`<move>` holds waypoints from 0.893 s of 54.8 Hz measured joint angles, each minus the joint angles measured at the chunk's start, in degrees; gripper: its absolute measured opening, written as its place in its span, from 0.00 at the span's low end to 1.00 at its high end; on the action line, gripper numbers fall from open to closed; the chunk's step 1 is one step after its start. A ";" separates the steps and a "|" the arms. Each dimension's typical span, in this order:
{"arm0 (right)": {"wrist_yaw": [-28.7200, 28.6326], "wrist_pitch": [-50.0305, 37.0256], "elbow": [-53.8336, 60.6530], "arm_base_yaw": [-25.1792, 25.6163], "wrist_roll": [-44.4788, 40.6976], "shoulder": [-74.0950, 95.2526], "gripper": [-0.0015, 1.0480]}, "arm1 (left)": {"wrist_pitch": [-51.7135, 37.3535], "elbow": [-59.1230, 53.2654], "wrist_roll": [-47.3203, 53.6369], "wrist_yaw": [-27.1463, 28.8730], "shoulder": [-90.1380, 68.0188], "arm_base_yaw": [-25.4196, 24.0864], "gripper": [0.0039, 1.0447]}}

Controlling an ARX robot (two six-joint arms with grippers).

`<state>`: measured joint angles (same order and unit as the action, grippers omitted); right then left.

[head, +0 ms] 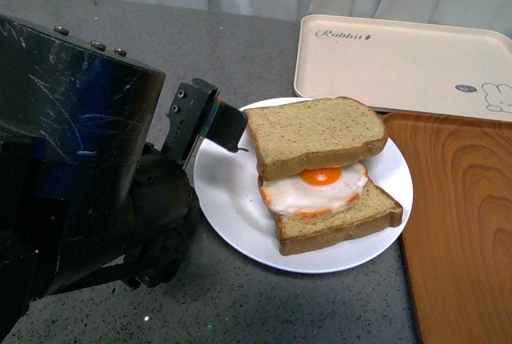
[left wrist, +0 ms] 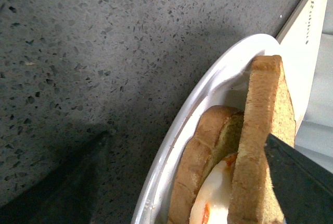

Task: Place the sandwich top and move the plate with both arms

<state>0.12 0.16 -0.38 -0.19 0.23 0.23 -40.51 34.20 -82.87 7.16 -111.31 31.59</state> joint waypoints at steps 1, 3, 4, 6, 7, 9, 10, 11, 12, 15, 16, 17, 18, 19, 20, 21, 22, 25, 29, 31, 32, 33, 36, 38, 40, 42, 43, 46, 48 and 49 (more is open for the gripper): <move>0.00 0.00 0.00 0.00 0.00 0.00 0.91 | 0.00 -0.07 -0.07 0.00 0.00 0.00 0.80; 0.00 0.00 0.00 0.00 0.00 0.00 0.91 | 0.02 -0.11 -0.15 0.00 -0.02 0.00 0.75; 0.00 0.00 0.00 0.00 0.00 0.00 0.91 | 0.00 -0.11 -0.17 0.00 0.00 0.00 0.73; 0.00 0.00 0.00 0.00 0.00 0.00 0.91 | 0.02 -0.13 -0.20 0.04 0.00 0.00 0.68; 0.00 0.00 0.00 0.00 0.00 0.00 0.91 | 0.00 -0.13 -0.20 0.04 -0.02 0.02 0.64; 0.00 0.00 0.00 0.00 0.00 0.00 0.91 | 0.00 -0.13 -0.22 0.04 -0.02 0.02 0.59; 0.00 0.00 0.00 0.00 0.00 0.00 0.91 | 0.00 -0.15 -0.24 0.04 -0.02 0.02 0.56; 0.00 0.00 0.00 0.00 0.00 0.00 0.91 | 0.00 -0.17 -0.26 0.04 -0.02 0.02 0.54; 0.00 0.00 0.00 0.00 0.00 0.00 0.91 | 0.00 -0.20 -0.33 0.04 -0.02 0.02 0.50; 0.00 0.00 0.00 0.00 0.02 0.00 0.91 | 0.00 -0.39 -0.39 0.22 -0.02 0.02 0.40; 0.00 0.00 0.00 0.00 0.00 0.00 0.91 | 0.00 -0.46 -0.42 0.22 -0.02 0.02 0.37; 0.00 0.00 0.00 0.00 0.00 0.00 0.91 | 0.00 -0.50 -0.42 0.22 -0.04 0.02 0.35; 0.00 0.00 0.00 0.00 0.00 0.00 0.91 | 0.00 -0.57 -0.44 0.22 -0.04 0.02 0.32; 0.00 0.00 0.00 0.00 0.00 0.00 0.91 | -0.02 -0.63 -0.46 0.22 -0.07 0.02 0.28; 0.00 0.00 0.00 0.00 0.00 0.00 0.91 | -0.02 -0.66 -0.48 0.22 -0.07 0.02 0.26; 0.00 0.00 0.00 0.00 0.00 0.00 0.91 | -0.02 -0.70 -0.52 0.24 -0.11 0.02 0.23; 0.00 0.00 0.00 0.00 0.00 0.00 0.91 | -0.02 -0.72 -0.57 0.24 -0.11 0.02 0.21; 0.00 0.00 0.00 0.00 0.00 0.00 0.91 | -0.22 -0.83 -0.50 0.13 -0.11 0.02 0.13; 0.00 0.00 0.00 0.00 0.00 0.00 0.91 | -0.87 -0.85 -0.96 0.09 -0.07 0.09 0.04; 0.00 0.00 0.00 0.00 0.00 0.00 0.91 | -1.11 -0.85 -1.27 0.17 0.02 0.11 0.04; 0.00 0.00 0.00 0.00 0.00 0.00 0.91 | -1.16 -0.85 -1.27 0.17 0.02 0.09 0.04; 0.00 0.00 0.00 0.00 0.02 0.00 0.91 | -1.20 -0.85 -1.29 0.22 0.02 0.09 0.04; 0.02 0.00 0.00 0.02 0.00 0.00 0.91 | -1.42 -0.90 -1.38 0.26 0.02 0.09 0.04; 0.00 0.00 0.00 0.02 0.00 0.00 0.91 | -1.64 -1.01 -1.25 0.39 0.02 0.07 0.04; 0.00 0.00 0.00 0.02 0.00 0.00 0.91 | -1.64 -1.03 -1.18 0.57 0.28 0.02 0.04; 0.00 0.00 0.00 0.02 0.00 0.00 0.91 | -1.64 -1.05 -1.20 0.57 0.59 0.00 0.04; 0.00 0.00 0.00 0.02 0.00 0.00 0.91 | -1.64 -1.05 -1.20 0.57 0.70 -0.04 0.04; 0.00 0.00 0.00 0.02 0.00 0.00 0.91 | -1.62 -1.11 -1.11 0.61 1.75 -0.44 0.04; 0.00 0.00 0.00 0.02 0.00 0.00 0.91 | -1.33 -1.11 -0.76 0.42 2.89 -0.87 0.04; 0.00 0.00 0.00 0.02 0.00 0.00 0.91 | -1.09 -1.11 -0.61 0.39 3.54 -1.16 0.04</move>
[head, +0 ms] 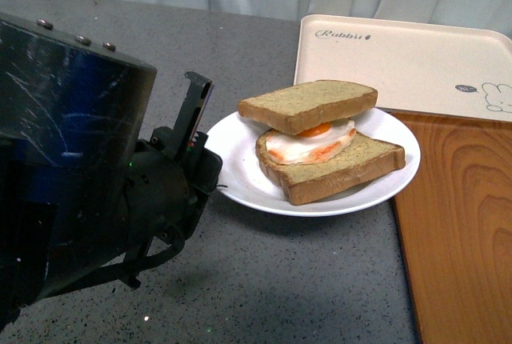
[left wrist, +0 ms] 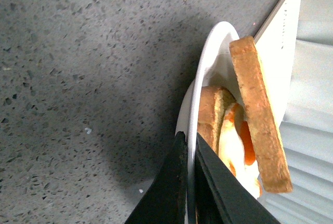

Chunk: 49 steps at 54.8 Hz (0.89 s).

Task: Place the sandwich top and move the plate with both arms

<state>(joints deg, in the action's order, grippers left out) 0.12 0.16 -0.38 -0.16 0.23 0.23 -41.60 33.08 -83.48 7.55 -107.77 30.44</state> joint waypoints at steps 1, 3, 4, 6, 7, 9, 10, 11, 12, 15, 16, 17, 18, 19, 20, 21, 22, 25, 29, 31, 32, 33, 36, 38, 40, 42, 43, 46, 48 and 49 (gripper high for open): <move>0.00 0.00 0.00 0.00 0.02 0.00 0.91 | 0.15 0.00 0.04 0.02 0.50 -0.17 0.04; 0.00 0.00 0.00 0.00 0.00 0.00 0.91 | 0.74 0.00 0.42 0.28 1.46 -0.59 0.04; 0.00 0.00 0.00 0.00 0.00 0.00 0.91 | 0.90 0.02 0.48 0.39 1.66 -0.72 0.04; 0.00 0.00 0.00 0.00 0.00 0.00 0.91 | 1.57 0.11 0.68 0.44 2.51 -1.25 0.04; 0.00 0.00 0.00 0.00 0.00 0.00 0.91 | 1.90 0.17 0.76 0.46 2.97 -1.49 0.04; 0.00 0.00 0.00 0.00 0.00 0.00 0.91 | 2.34 0.33 0.94 0.44 3.54 -1.81 0.04; 0.00 0.00 0.00 0.00 0.02 0.00 0.91 | 2.64 0.52 1.01 0.44 4.04 -2.10 0.04; 0.00 0.00 0.00 0.00 0.00 0.00 0.91 | 2.86 0.68 1.05 0.46 4.24 -2.23 0.04; 0.00 0.00 0.00 0.00 0.00 0.00 0.91 | 3.32 1.03 1.11 0.46 4.66 -2.47 0.04; 0.00 0.00 0.00 0.00 0.00 0.00 0.91 | 4.61 2.40 1.38 0.46 5.99 -3.19 0.04; 0.00 0.00 0.00 0.00 0.00 0.00 0.91 | 5.09 3.04 1.44 0.46 6.25 -3.41 0.04; 0.00 0.00 0.00 0.00 0.00 0.00 0.91 | 5.57 3.72 1.53 0.46 6.56 -3.54 0.04; 0.00 0.00 0.00 0.00 0.00 0.00 0.91 | 5.84 4.04 1.62 0.46 6.67 -3.63 0.04; 0.00 0.00 0.00 0.00 0.00 0.00 0.91 | 6.36 4.76 1.77 0.50 6.88 -3.76 0.04; 0.00 0.00 0.00 0.00 0.00 0.00 0.91 | 6.64 5.09 1.88 0.55 6.95 -3.78 0.04; 0.00 0.00 0.00 0.00 0.00 0.00 0.91 | 7.15 5.86 2.08 0.70 7.04 -3.85 0.04; 0.00 0.00 0.00 0.00 0.00 0.00 0.91 | 7.67 6.64 2.25 0.87 7.08 -3.87 0.04; 0.00 0.00 0.00 0.00 0.00 0.00 0.91 | 8.90 8.31 2.80 1.14 7.08 -3.89 0.04; 0.00 0.00 0.00 0.02 0.00 0.00 0.91 | 10.84 10.93 3.89 1.33 6.82 -3.87 0.04; 0.00 0.00 0.00 0.00 0.00 0.00 0.91 | 11.72 12.28 4.31 1.36 6.40 -3.87 0.04; 0.00 0.00 0.00 0.00 0.00 0.00 0.91 | 12.22 13.22 4.63 1.40 6.05 -3.87 0.04; 0.00 0.00 0.00 0.02 0.00 0.00 0.91 | 12.46 13.66 4.87 1.46 5.86 -3.87 0.04; 0.00 0.00 0.00 0.02 0.00 0.00 0.91 | 13.60 16.06 5.73 1.73 4.63 -3.87 0.04; 0.00 0.00 0.00 0.00 0.00 0.00 0.91 | 14.16 17.51 6.08 1.92 3.80 -3.85 0.04; 0.00 0.00 0.00 0.02 0.00 0.00 0.91 | 14.82 18.93 6.54 2.12 2.93 -3.80 0.04; 0.00 0.00 0.00 0.02 0.00 0.00 0.91 | 15.96 20.87 7.06 2.75 1.62 -3.78 0.04; 0.00 0.00 0.00 0.00 0.00 0.00 0.91 | 16.55 21.81 7.23 3.06 0.94 -3.76 0.04; 0.00 0.00 0.00 0.02 0.00 0.00 0.91 | 18.27 24.63 8.11 4.42 -1.31 -3.52 0.04; 0.00 0.00 0.00 0.02 0.02 0.00 0.91 | 19.50 26.53 8.74 5.03 -2.78 -3.41 0.04; 0.00 0.00 0.00 0.02 0.00 0.00 0.91 | 19.91 27.21 8.92 5.31 -3.37 -3.34 0.04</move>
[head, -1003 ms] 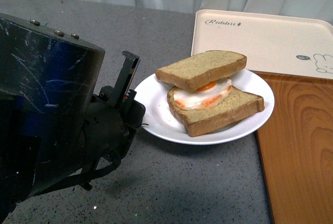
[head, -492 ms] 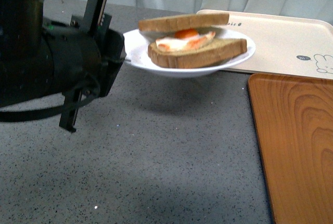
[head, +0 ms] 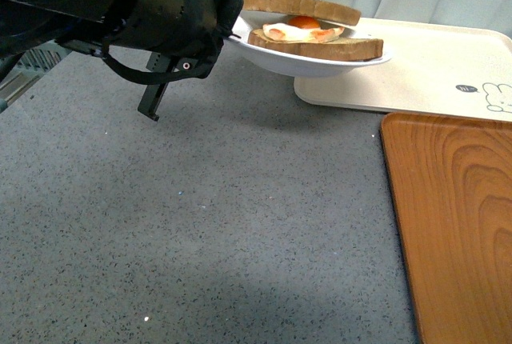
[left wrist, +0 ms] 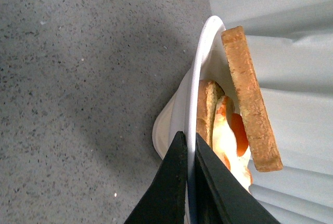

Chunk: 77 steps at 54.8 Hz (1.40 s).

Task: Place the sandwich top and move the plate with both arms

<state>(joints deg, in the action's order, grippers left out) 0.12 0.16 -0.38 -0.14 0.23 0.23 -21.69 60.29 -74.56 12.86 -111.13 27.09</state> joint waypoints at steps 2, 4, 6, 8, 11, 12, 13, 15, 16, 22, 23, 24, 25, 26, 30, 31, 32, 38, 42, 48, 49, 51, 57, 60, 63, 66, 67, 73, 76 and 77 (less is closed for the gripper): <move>0.00 0.00 0.00 0.00 0.00 0.00 0.91 | 0.57 0.94 0.33 0.33 -0.81 0.07 0.04; 0.00 0.00 0.00 0.00 0.00 0.00 0.91 | 1.64 2.51 0.74 0.74 -2.01 0.15 0.04; 0.00 0.00 0.00 0.00 0.00 0.00 0.91 | 2.21 3.39 1.01 0.92 -2.69 0.20 0.04; 0.00 0.00 0.00 0.00 0.00 0.00 0.91 | 3.02 4.52 1.44 1.22 -3.52 0.20 0.04; 0.00 0.00 0.00 0.00 0.00 0.00 0.91 | 4.02 5.97 2.12 1.97 -4.52 0.20 0.04; 0.00 0.00 0.00 0.00 0.00 0.00 0.91 | 4.22 6.27 2.34 2.08 -4.68 0.20 0.04; 0.00 0.00 0.00 0.00 0.00 0.00 0.91 | 4.63 6.86 2.64 2.32 -5.14 0.20 0.04; 0.00 0.00 0.00 0.00 0.00 0.00 0.91 | 5.25 7.67 2.97 2.69 -5.62 0.20 0.04; 0.00 0.00 0.00 0.00 0.00 0.00 0.91 | 5.44 7.91 3.02 2.71 -5.77 0.20 0.04; 0.00 0.00 0.00 0.00 0.00 0.00 0.91 | 7.61 11.69 4.81 3.74 -8.17 0.57 0.04; 0.00 0.00 0.00 0.00 0.00 0.00 0.91 | 7.78 12.28 4.98 3.76 -8.50 0.68 0.04; 0.00 0.00 0.00 0.00 0.00 0.00 0.91 | 7.93 12.90 5.11 3.78 -8.90 0.76 0.04; 0.00 0.00 0.00 0.00 0.00 0.00 0.91 | 8.17 13.90 5.25 3.82 -9.44 0.98 0.04; 0.00 0.00 0.00 0.00 0.00 0.00 0.91 | 8.35 14.60 5.38 3.85 -9.92 1.18 0.04; 0.00 0.00 0.00 0.00 0.00 0.00 0.91 | 8.85 16.72 5.53 3.85 -11.10 1.70 0.04; 0.00 0.00 0.00 0.00 0.00 0.00 0.91 | 9.09 17.38 5.53 3.87 -11.54 1.95 0.04; 0.00 0.00 0.00 0.00 0.00 0.00 0.91 | 9.27 18.08 5.53 3.85 -11.98 2.14 0.04; 0.00 0.00 0.00 0.00 0.00 0.00 0.91 | 10.01 20.68 5.53 3.85 -13.70 3.19 0.04; 0.00 0.00 0.00 0.00 0.00 0.00 0.91 | 10.40 22.03 5.53 3.67 -14.78 4.04 0.04; 0.00 0.00 0.00 0.00 0.00 0.00 0.91 | 10.64 23.67 5.57 3.39 -16.09 5.05 0.04; 0.00 0.00 0.00 0.00 0.00 0.00 0.91 | 10.67 23.82 5.57 3.30 -16.20 5.11 0.04; 0.00 0.00 0.00 0.00 0.00 0.00 0.91 | 10.84 24.44 5.55 3.10 -16.66 5.42 0.04; 0.00 0.00 0.00 0.00 0.00 0.00 0.91 | 11.06 25.81 5.64 2.89 -17.73 5.73 0.04; 0.00 0.00 0.00 0.00 0.00 0.00 0.91 | 11.41 26.71 5.77 2.84 -18.40 5.70 0.04; 0.00 0.00 0.00 0.00 0.00 0.00 0.91 | 11.72 27.56 5.99 2.84 -19.06 5.62 0.04; 0.00 0.00 0.00 0.00 0.00 0.00 0.91 | 12.04 28.28 6.16 2.86 -19.56 5.53 0.04; 0.00 0.00 0.00 0.00 0.00 0.00 0.91 | 12.04 28.37 6.21 2.84 -19.65 5.51 0.04; 0.00 0.00 0.00 0.00 0.00 0.00 0.91 | 12.46 29.81 6.67 2.47 -20.50 5.31 0.04; 0.00 0.00 0.00 0.00 0.00 0.00 0.91 | 12.44 29.99 6.86 2.32 -20.59 5.31 0.04; 0.00 0.00 0.00 0.00 0.02 0.00 0.91 | 12.55 30.10 7.06 2.03 -20.65 5.31 0.04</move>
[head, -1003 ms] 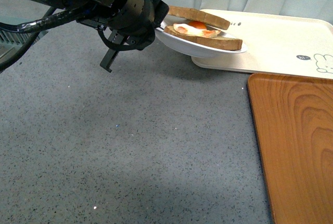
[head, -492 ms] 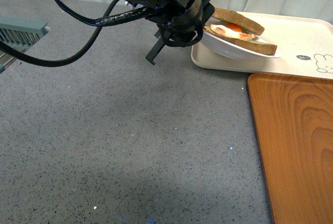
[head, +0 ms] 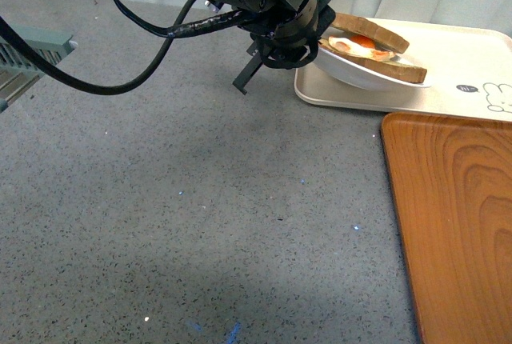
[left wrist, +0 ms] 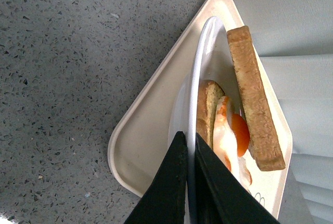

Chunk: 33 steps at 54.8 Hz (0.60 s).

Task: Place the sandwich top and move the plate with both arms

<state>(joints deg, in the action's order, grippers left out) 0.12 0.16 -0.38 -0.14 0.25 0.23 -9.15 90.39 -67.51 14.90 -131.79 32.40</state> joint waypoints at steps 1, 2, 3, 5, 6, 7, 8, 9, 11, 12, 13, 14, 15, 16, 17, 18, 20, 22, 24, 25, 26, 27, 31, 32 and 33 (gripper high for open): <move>0.00 0.00 0.00 0.00 -0.02 0.00 0.91 | 0.39 0.22 0.11 0.04 -0.09 -0.02 0.04; 0.00 0.00 0.00 0.00 -0.02 0.00 0.91 | 0.66 0.31 0.11 0.00 -0.11 -0.02 0.04; 0.00 0.00 0.00 0.00 -0.02 0.00 0.91 | 1.09 0.46 0.11 -0.04 -0.17 -0.04 0.04; 0.00 0.00 0.00 0.00 -0.02 0.00 0.91 | 1.31 0.48 0.00 0.00 -0.20 -0.04 0.05; 0.00 0.00 0.00 0.00 -0.02 0.00 0.91 | 1.31 0.48 0.02 -0.02 -0.20 -0.04 0.06; 0.00 0.00 0.00 0.00 -0.02 0.00 0.91 | 1.33 0.48 -0.02 -0.07 -0.20 -0.04 0.10; 0.00 0.00 0.00 0.00 -0.02 0.00 0.91 | 1.42 0.48 -0.02 -0.13 -0.20 -0.04 0.13; 0.00 0.00 0.00 0.00 -0.02 0.00 0.91 | 1.42 0.46 0.00 -0.13 -0.20 -0.04 0.15; 0.00 0.00 0.00 0.00 -0.02 0.00 0.91 | 1.38 0.22 0.00 -0.22 -0.15 -0.04 0.22; 0.00 0.00 0.00 0.00 -0.02 0.00 0.91 | 1.22 -0.11 0.02 -0.33 -0.02 -0.04 0.25; 0.00 0.00 0.00 0.00 0.00 0.00 0.91 | 1.03 -0.52 0.04 -0.37 0.09 -0.04 0.29; 0.00 0.00 0.00 0.00 -0.02 0.00 0.91 | 0.85 -1.27 0.07 -0.46 0.22 -0.09 0.34; 0.00 0.00 0.00 0.00 -0.02 0.00 0.91 | 0.87 -1.75 0.22 -0.46 0.28 -0.11 0.37; 0.00 0.00 0.00 0.00 -0.02 0.00 0.91 | 0.94 -2.23 0.24 -0.46 0.33 -0.13 0.41; 0.00 0.00 0.00 0.00 -0.02 0.00 0.91 | 1.05 -2.75 0.28 -0.48 0.35 -0.17 0.44; 0.00 0.00 0.00 0.00 -0.02 0.00 0.91 | 1.09 -2.99 0.28 -0.50 0.35 -0.17 0.46; 0.00 0.00 0.00 0.00 -0.02 0.00 0.91 | 1.16 -3.72 0.48 -0.52 0.37 -0.26 0.51; 0.00 0.00 0.00 0.00 -0.02 0.00 0.91 | 1.40 -4.39 0.79 -0.57 0.44 -0.35 0.56; 0.00 0.00 0.00 0.00 -0.02 0.00 0.91 | 1.73 -5.01 1.16 -0.66 0.48 -0.48 0.61; 0.00 0.00 0.00 0.00 -0.02 0.00 0.91 | 1.84 -5.44 1.42 -0.70 0.63 -0.57 0.65; 0.00 0.00 0.00 0.00 -0.02 0.00 0.91 | 1.88 -5.66 1.55 -0.74 0.70 -0.63 0.66; 0.00 0.00 0.00 0.00 -0.02 0.00 0.91 | 1.97 -6.08 1.77 -0.92 0.81 -0.76 0.70; 0.00 0.00 0.00 0.00 -0.02 0.00 0.91 | 2.49 -7.32 3.06 -1.01 1.49 -1.05 0.82; 0.00 0.00 0.00 0.00 -0.02 0.00 0.91 | 2.45 -7.76 3.50 -1.18 1.81 -1.20 0.85; 0.00 0.00 0.00 0.00 -0.02 0.00 0.91 | 2.29 -8.24 3.82 -1.31 2.14 -1.33 0.89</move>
<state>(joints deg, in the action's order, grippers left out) 0.12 0.16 -0.38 -0.14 0.23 0.23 -6.85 82.15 -63.68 13.58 -129.64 31.07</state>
